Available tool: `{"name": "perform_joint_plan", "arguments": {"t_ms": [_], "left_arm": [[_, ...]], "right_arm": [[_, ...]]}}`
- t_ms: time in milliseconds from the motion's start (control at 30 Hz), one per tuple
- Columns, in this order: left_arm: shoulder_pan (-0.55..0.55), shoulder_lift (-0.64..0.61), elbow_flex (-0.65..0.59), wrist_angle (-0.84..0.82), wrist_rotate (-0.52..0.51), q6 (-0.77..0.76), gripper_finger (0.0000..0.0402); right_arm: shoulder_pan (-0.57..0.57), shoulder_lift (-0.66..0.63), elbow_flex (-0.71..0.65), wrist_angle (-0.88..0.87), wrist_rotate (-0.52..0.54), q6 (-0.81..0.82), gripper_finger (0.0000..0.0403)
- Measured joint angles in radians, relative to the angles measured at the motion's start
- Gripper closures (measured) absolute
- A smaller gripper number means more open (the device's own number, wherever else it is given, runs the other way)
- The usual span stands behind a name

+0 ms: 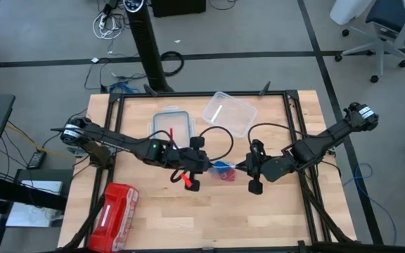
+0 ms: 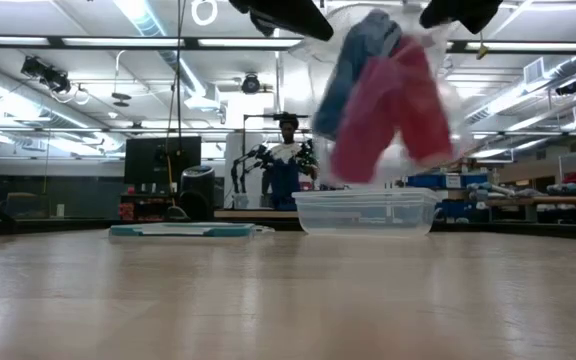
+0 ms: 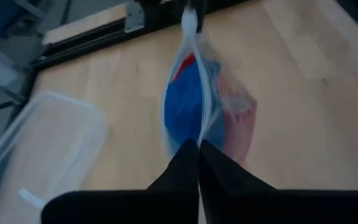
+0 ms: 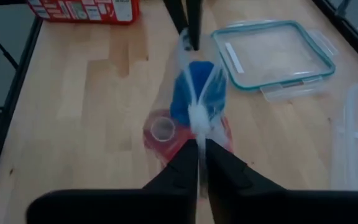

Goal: Roll bandage
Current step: Close the transparent zip bag

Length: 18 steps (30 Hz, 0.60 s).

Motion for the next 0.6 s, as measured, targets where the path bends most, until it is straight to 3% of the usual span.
{"name": "perform_joint_plan", "arguments": {"t_ms": [300,600], "left_arm": [[0.001,0.001,0.029,-0.075,0.055,-0.023,0.04],[0.004,0.001,0.029,-0.082,0.047,-0.057,0.0401]], "right_arm": [[-0.021,0.0,0.0,0.008,-0.051,-0.011,0.0311],[-0.038,0.0,0.0,0.008,-0.198,0.097,0.0302]]}}
